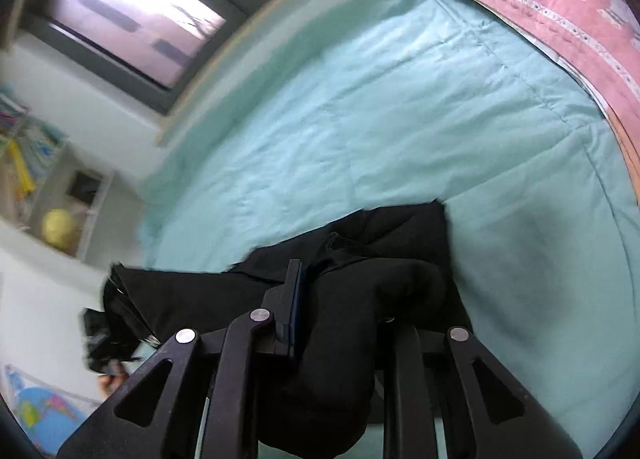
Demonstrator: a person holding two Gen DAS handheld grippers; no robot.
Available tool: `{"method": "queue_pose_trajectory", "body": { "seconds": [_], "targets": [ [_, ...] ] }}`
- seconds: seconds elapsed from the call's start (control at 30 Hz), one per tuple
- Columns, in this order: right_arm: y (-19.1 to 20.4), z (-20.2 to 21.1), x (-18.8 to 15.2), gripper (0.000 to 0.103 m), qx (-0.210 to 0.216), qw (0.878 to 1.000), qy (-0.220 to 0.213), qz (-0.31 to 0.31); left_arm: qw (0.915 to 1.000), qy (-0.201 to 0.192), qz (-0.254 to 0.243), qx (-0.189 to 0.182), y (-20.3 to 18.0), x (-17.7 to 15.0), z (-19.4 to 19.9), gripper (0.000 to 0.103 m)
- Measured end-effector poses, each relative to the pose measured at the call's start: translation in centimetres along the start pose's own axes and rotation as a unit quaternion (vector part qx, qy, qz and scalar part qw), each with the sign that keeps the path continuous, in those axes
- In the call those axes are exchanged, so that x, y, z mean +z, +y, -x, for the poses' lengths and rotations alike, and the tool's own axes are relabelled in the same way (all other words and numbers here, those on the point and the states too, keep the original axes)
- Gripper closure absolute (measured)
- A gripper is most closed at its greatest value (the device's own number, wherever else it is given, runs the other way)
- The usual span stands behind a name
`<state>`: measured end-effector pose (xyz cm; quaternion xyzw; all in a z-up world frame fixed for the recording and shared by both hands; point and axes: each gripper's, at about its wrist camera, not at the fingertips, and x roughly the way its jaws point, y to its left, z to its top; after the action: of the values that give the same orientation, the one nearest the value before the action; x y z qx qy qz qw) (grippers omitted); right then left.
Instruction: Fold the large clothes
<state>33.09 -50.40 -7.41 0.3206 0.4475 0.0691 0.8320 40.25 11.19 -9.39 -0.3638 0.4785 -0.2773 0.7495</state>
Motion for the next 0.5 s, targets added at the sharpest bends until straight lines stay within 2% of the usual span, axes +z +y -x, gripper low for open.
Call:
{"method": "queue_pose_trajectory", "body": {
  "seconds": [0.1, 0.2, 0.27, 0.37, 0.5],
  "targets": [
    [-2.1, -6.9, 1.5, 0.079, -0.052, 0.998, 0.034, -0.021, 0.9985, 0.026, 0.026, 0.041, 3.3, 2.3, -4.6, 0.082],
    [-4.8, -13.2, 1.6, 0.079, -0.095, 0.992, 0.077, -0.038, 0.994, 0.064, 0.04, 0.08, 6.5, 3.1, -9.3, 0.082],
    [-6.1, -16.1, 0.9, 0.079, -0.108, 0.988, 0.098, -0.042, 0.9894, 0.09, 0.052, 0.101, 8.6, 2.9, -12.2, 0.082],
    [-7.4, -18.4, 0.1, 0.079, -0.108, 0.988, 0.099, -0.057, 0.9866, 0.098, 0.079, 0.103, 11.3, 1.9, -14.9, 0.081],
    [-8.1, -18.9, -0.3, 0.081, -0.099, 0.988, 0.092, -0.075, 0.9857, 0.102, 0.105, 0.084, 12.6, 2.0, -15.3, 0.081]
  ]
}}
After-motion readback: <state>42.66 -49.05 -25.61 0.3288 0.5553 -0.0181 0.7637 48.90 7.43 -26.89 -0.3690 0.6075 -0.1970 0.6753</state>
